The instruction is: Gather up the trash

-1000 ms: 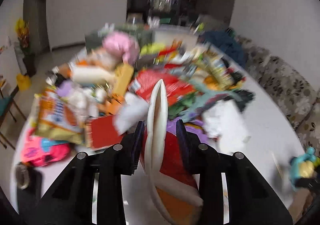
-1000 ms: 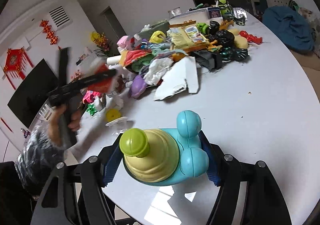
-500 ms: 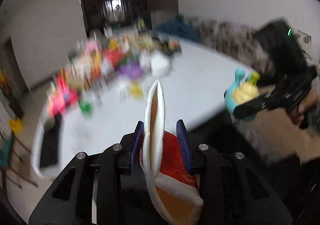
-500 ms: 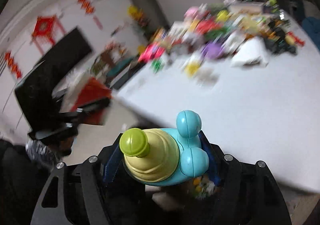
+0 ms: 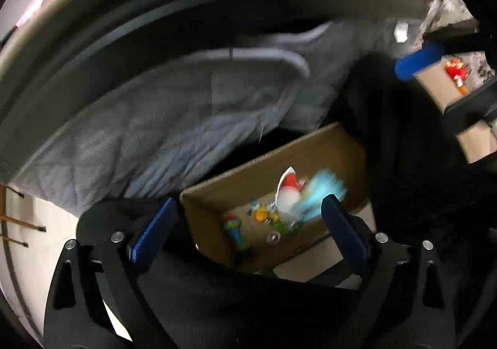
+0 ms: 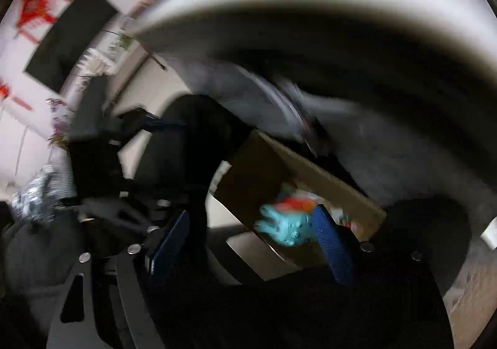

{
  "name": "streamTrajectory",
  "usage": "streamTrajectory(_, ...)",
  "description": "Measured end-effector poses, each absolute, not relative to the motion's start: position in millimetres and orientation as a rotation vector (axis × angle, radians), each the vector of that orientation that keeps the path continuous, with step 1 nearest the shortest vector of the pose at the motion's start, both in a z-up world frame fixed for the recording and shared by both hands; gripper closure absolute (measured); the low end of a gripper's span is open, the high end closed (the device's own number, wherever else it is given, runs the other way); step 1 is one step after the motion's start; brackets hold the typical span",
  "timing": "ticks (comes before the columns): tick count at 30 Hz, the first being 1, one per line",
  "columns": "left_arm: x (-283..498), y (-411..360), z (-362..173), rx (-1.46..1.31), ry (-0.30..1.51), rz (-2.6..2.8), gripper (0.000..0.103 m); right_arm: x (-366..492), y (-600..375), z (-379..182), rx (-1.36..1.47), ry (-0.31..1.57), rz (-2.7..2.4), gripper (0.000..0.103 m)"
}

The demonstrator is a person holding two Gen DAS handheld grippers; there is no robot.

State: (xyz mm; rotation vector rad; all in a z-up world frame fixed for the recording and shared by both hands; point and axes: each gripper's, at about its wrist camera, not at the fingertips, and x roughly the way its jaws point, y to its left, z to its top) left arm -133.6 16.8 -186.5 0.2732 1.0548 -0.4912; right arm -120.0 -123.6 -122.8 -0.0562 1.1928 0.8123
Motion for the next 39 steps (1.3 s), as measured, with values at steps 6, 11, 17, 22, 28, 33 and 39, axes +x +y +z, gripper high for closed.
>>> streamTrajectory(6,-124.4,40.3,-135.9,0.185,0.941,-0.491,0.011,-79.7,-142.1,-17.6,-0.121,0.822,0.708,0.020)
streamTrajectory(11,-117.5,49.0,-101.3,0.067,0.880,-0.445,0.011,17.0,-124.6,-34.0,-0.119,0.851,0.621,0.027)
streamTrajectory(17,-112.4,50.3,-77.4,0.021,0.835,-0.392,0.011,66.4,-100.0,-71.5,-0.198,0.943,0.600,0.065)
streamTrajectory(22,-78.6,35.1,-50.8,0.024,0.779,-0.382,0.011,34.2,-129.3,-48.6,-0.101,0.879,0.596,0.066)
streamTrajectory(28,6.8,-13.1,-33.2,0.011,0.792,-0.345,0.011,-7.6,-203.9,-27.9,0.099,0.828,0.534,0.065)
streamTrajectory(33,66.2,-44.0,-52.4,0.022,0.873,-0.253,0.012,-34.5,-250.0,-41.1,0.176,0.857,0.453,0.065)
streamTrajectory(39,81.9,-35.4,-58.9,-0.054,0.886,-0.285,0.075,-45.5,-261.6,-63.6,0.236,0.887,0.446,0.065)
